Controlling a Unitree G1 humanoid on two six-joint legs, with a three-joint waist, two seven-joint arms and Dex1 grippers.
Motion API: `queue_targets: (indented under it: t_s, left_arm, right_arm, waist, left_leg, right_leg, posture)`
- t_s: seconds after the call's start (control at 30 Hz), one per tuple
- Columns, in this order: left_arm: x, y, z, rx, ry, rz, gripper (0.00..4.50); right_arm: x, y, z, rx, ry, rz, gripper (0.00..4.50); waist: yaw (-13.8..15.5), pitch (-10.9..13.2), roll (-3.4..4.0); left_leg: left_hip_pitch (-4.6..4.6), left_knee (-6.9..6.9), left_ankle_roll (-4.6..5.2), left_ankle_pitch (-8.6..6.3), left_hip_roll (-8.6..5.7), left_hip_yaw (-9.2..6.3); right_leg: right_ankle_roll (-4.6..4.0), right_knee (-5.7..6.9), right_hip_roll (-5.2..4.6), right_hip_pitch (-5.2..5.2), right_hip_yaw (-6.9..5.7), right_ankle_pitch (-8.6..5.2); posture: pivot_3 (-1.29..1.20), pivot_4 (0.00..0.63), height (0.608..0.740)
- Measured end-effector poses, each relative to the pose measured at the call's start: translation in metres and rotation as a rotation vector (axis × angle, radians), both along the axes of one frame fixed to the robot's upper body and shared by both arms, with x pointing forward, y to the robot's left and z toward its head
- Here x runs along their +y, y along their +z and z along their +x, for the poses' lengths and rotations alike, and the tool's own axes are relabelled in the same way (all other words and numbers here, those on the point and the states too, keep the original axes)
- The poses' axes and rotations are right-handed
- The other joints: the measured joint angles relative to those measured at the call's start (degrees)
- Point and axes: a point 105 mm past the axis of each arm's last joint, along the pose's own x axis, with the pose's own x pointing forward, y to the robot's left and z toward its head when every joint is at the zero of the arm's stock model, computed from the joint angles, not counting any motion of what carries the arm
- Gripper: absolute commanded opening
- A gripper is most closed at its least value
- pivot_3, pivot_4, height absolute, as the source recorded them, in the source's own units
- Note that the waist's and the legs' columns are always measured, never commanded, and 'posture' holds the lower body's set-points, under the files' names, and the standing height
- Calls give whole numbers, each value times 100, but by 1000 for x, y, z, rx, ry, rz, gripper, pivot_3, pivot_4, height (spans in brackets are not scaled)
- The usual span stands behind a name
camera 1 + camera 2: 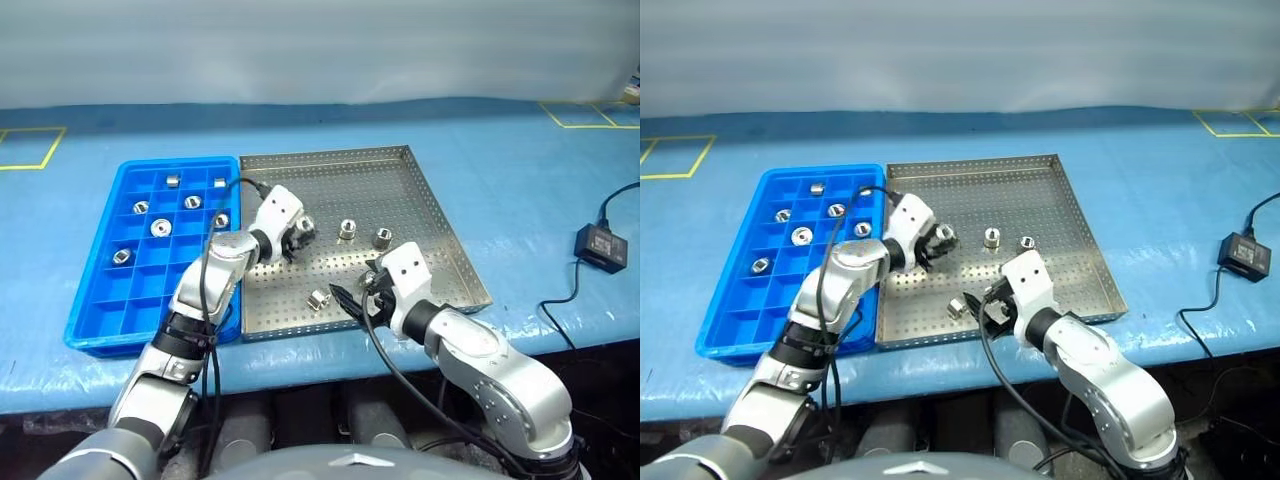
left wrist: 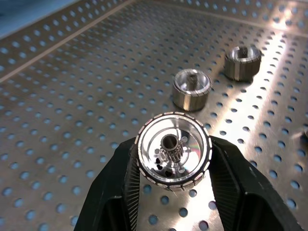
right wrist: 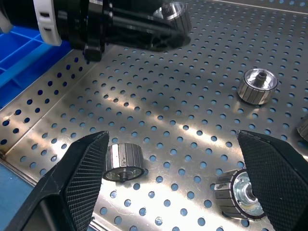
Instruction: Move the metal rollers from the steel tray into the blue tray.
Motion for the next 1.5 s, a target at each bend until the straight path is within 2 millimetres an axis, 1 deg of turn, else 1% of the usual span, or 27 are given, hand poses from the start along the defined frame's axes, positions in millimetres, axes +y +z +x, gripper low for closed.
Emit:
queue_targets:
  t_s: [0.03, 0.1, 0.23, 0.3, 0.33, 0.43, 0.53, 0.6, 0.67, 0.83, 0.87, 0.9, 0.97, 1.1, 1.17, 1.2, 1.33, 1.37, 1.5]
  left_arm:
    - [9, 7, 0, -39, 58, -11, 1757]
    - [30, 13, -2, -91, 175, 2, 1757]
    - [79, 12, -14, -130, 442, 42, 1757]
    - [102, 14, -23, -146, 562, 57, 1757]
    - [109, 15, -27, -153, 606, 63, 1757]
    - [125, 14, -37, -147, 692, 79, 1757]
    - [130, 2, -42, -102, 718, 105, 1757]
    - [133, -2, -44, -81, 735, 111, 1757]
    - [134, -6, -45, -58, 745, 104, 1757]
    - [130, -27, -46, 44, 713, 101, 1757]
    - [129, -28, -46, 50, 704, 98, 1757]
    - [128, -29, -46, 52, 695, 99, 2502]
    - [126, -28, -45, 48, 684, 105, 3076]
    - [125, -27, -42, 45, 676, 102, 4433]
    - [123, -25, -40, 38, 662, 96, 4471]
    - [118, -22, -38, 34, 634, 88, 4471]
    - [80, -7, -32, 10, 365, 72, 4471]
    - [68, -4, -34, 8, 272, 80, 4471]
    - [37, -1, -43, 25, 17, 102, 4471]
  right_arm:
    - [4, 1, 1, -5, 21, -1, 4500]
    - [10, 2, 4, -9, 55, -1, 4500]
    - [25, 4, 9, -17, 138, -2, 4500]
    - [33, 6, 10, -22, 182, 2, 4500]
    - [36, 7, 11, -27, 200, 3, 4500]
    - [45, 7, 12, -28, 247, 6, 4500]
    - [50, 6, 11, -28, 285, 8, 4500]
    - [52, 4, 11, -21, 297, 6, 4500]
    - [52, 4, 11, -23, 299, 5, 4500]
    - [51, 4, 12, -28, 295, 0, 4500]
    - [51, 3, 12, -27, 292, -1, 4500]
    - [50, 3, 12, -24, 288, -1, 4500]
    - [50, 1, 11, -18, 282, 0, 4500]
    - [47, -2, 9, -8, 265, 3, 4500]
    - [44, -3, 8, -5, 245, 4, 4500]
    - [42, -3, 8, -6, 236, 3, 4500]
    - [24, -7, 4, 16, 170, -16, 4500]
    - [16, -12, 2, 33, 143, -30, 4500]
    - [-10, -19, -2, 64, 52, -70, 4500]
  waist:
    - [2, 0, 0]
    - [4, 0, 1]
    - [71, 2, -1]
    - [131, 2, -2]
    - [169, 3, -3]
    - [280, 3, -3]
    - [390, 3, -4]
    - [428, 3, -3]
    - [451, 3, -3]
    - [454, 3, -3]
    - [452, 3, -3]
    - [453, 2, -2]
    - [451, 2, -1]
    - [454, 2, -1]
    - [477, 2, -2]
    - [480, 2, -2]
    - [441, 2, -1]
    - [417, 2, 0]
    - [335, 4, 6]
  left_leg:
    - [3, 0, 0, 0, 0, 1]
    - [7, -1, 0, 0, 1, 2]
    - [6, 0, 0, 0, 0, -2]
    - [4, 0, 0, 0, -2, -3]
    - [3, 0, 0, 0, -3, -3]
    - [4, 0, 0, 0, -3, -9]
    - [0, -1, 2, -1, -3, -12]
    - [-3, -1, 5, -3, -3, -13]
    - [-5, -1, 10, -6, -3, -12]
    - [-11, -7, 15, -10, -3, -12]
    - [-13, -8, 16, -11, -2, -13]
    - [-11, -9, 17, -12, -3, -12]
    - [-11, -9, 18, -13, -3, -11]
    - [-11, -9, 18, -13, -4, -10]
    - [-13, -8, 18, -13, -6, -11]
    - [-15, -6, 19, -13, -6, -11]
    - [-15, -6, 24, -17, -7, -5]
    - [-15, -8, 25, -19, -6, -3]
    - [-14, -11, 25, -21, -3, 2]
  right_leg:
    - [2, 0, 1, 1, 1, 1]
    - [2, 0, 1, 4, 1, 1]
    - [2, 1, 1, 6, -3, 1]
    - [3, -3, -2, 6, -4, 2]
    - [4, -5, -2, 6, -4, 3]
    - [4, -17, -3, 14, -12, 3]
    - [4, -31, -3, 18, -17, 5]
    - [7, -41, -6, 19, -19, 8]
    - [7, -47, -8, 20, -19, 9]
    - [1, -61, -9, 19, -22, 13]
    - [1, -63, -10, 19, -22, 14]
    - [1, -64, -11, 20, -22, 14]
    - [0, -64, -13, 20, -22, 13]
    - [1, -65, -17, 20, -23, 14]
    - [0, -65, -20, 20, -26, 14]
    - [1, -66, -20, 20, -26, 14]
    - [-8, -70, -25, 18, -26, 19]
    - [-12, -70, -25, 17, -26, 20]
    - [-15, -70, -21, 13, -23, 19]
  posture:
    - [-32, 150, 740]
    - [-3, 150, 740]
    - [49, 150, 740]
    - [88, 150, 740]
    - [106, 150, 740]
    - [136, 150, 740]
    - [139, 150, 740]
    - [139, 150, 740]
    - [128, 150, 740]
    - [113, 150, 740]
    - [113, 150, 740]
    - [99, 150, 740]
    - [99, 150, 740]
    - [78, 150, 740]
    - [65, 150, 740]
    - [55, 150, 740]
    - [31, 150, 740]
    - [31, 150, 740]
    - [-17, 150, 740]
